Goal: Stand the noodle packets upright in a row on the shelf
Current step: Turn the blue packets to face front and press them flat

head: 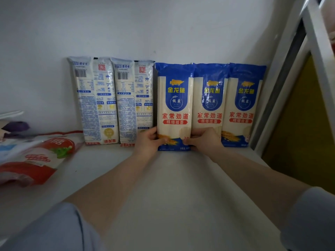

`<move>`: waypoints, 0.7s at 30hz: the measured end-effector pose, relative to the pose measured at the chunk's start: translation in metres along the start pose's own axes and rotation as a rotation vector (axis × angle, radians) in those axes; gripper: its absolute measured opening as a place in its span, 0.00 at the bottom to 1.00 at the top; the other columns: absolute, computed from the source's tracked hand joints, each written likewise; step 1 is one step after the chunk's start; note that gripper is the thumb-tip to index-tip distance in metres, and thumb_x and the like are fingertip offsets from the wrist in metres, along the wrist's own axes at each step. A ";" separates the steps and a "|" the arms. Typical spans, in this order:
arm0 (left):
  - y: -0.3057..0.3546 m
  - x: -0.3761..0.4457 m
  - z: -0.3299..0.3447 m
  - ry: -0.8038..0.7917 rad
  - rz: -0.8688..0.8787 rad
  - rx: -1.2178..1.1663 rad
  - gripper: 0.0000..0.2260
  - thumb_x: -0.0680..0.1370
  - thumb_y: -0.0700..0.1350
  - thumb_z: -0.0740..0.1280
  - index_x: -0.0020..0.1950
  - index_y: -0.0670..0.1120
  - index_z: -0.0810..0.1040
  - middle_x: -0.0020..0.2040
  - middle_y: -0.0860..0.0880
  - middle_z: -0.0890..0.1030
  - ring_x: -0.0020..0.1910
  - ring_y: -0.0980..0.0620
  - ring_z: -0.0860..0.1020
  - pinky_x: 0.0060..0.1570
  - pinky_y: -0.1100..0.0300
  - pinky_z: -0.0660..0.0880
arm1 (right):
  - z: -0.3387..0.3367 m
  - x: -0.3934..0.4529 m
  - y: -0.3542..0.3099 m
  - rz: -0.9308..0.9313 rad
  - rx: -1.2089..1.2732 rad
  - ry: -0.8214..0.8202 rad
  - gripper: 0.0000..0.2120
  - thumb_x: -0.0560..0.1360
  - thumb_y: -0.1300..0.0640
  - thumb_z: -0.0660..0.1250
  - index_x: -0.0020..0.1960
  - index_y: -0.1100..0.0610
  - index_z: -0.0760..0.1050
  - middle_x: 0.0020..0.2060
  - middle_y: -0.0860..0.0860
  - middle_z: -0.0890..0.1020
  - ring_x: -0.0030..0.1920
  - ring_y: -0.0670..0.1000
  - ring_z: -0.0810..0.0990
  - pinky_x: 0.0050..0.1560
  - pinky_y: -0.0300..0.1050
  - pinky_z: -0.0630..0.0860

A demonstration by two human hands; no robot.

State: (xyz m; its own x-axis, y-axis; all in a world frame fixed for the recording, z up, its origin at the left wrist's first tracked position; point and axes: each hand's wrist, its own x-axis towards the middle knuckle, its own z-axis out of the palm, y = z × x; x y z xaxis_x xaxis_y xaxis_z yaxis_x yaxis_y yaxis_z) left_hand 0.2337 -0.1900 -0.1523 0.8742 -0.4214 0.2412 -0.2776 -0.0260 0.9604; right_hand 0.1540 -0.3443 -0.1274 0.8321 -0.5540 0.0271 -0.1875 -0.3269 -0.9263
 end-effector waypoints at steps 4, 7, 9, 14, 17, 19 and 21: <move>-0.006 -0.003 0.002 0.066 0.028 0.105 0.15 0.75 0.39 0.70 0.61 0.43 0.78 0.55 0.47 0.82 0.53 0.52 0.80 0.46 0.67 0.76 | 0.001 0.000 -0.005 -0.050 -0.251 0.071 0.11 0.69 0.59 0.75 0.49 0.63 0.83 0.44 0.56 0.85 0.46 0.54 0.82 0.51 0.51 0.81; -0.011 -0.007 0.004 0.097 0.041 0.243 0.14 0.75 0.39 0.68 0.61 0.44 0.78 0.55 0.48 0.81 0.52 0.55 0.78 0.46 0.69 0.73 | -0.001 0.000 -0.008 -0.084 -0.326 0.097 0.08 0.72 0.60 0.72 0.47 0.64 0.83 0.40 0.58 0.84 0.43 0.55 0.83 0.48 0.52 0.81; -0.013 -0.009 0.005 0.107 0.041 0.307 0.13 0.76 0.39 0.67 0.60 0.44 0.78 0.56 0.48 0.81 0.54 0.53 0.78 0.50 0.65 0.73 | -0.002 0.001 -0.009 -0.087 -0.352 0.106 0.06 0.73 0.61 0.71 0.46 0.64 0.83 0.39 0.59 0.84 0.42 0.56 0.83 0.47 0.53 0.82; -0.014 -0.011 0.005 0.115 0.069 0.349 0.12 0.76 0.39 0.67 0.59 0.45 0.78 0.56 0.47 0.81 0.55 0.52 0.79 0.53 0.61 0.74 | 0.001 0.003 -0.014 -0.111 -0.482 0.127 0.09 0.75 0.59 0.68 0.43 0.66 0.81 0.38 0.60 0.83 0.39 0.55 0.83 0.39 0.47 0.81; -0.016 -0.011 0.007 0.151 0.076 0.400 0.13 0.76 0.41 0.67 0.60 0.44 0.78 0.56 0.47 0.81 0.55 0.50 0.79 0.53 0.59 0.75 | -0.005 0.000 -0.030 -0.160 -0.634 0.117 0.09 0.74 0.57 0.69 0.43 0.64 0.81 0.37 0.56 0.83 0.38 0.53 0.82 0.38 0.44 0.81; -0.018 -0.010 0.008 0.188 0.073 0.423 0.11 0.76 0.42 0.66 0.59 0.44 0.78 0.54 0.47 0.82 0.53 0.49 0.79 0.50 0.61 0.74 | -0.015 -0.001 -0.057 -0.274 -0.638 0.157 0.07 0.74 0.56 0.69 0.45 0.61 0.81 0.37 0.53 0.83 0.36 0.50 0.82 0.38 0.44 0.81; -0.019 -0.009 0.009 0.202 0.069 0.436 0.13 0.77 0.43 0.66 0.60 0.44 0.78 0.55 0.46 0.81 0.54 0.49 0.79 0.52 0.61 0.73 | -0.028 0.001 -0.098 -0.462 -0.591 0.247 0.06 0.75 0.57 0.68 0.48 0.58 0.80 0.41 0.52 0.83 0.35 0.48 0.81 0.35 0.41 0.79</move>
State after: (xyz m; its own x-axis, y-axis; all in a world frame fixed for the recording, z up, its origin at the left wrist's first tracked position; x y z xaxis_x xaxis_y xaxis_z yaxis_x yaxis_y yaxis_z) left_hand 0.2273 -0.1938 -0.1736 0.8960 -0.2518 0.3658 -0.4405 -0.4002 0.8036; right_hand 0.1586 -0.3343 -0.0262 0.7660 -0.3941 0.5078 -0.1550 -0.8799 -0.4491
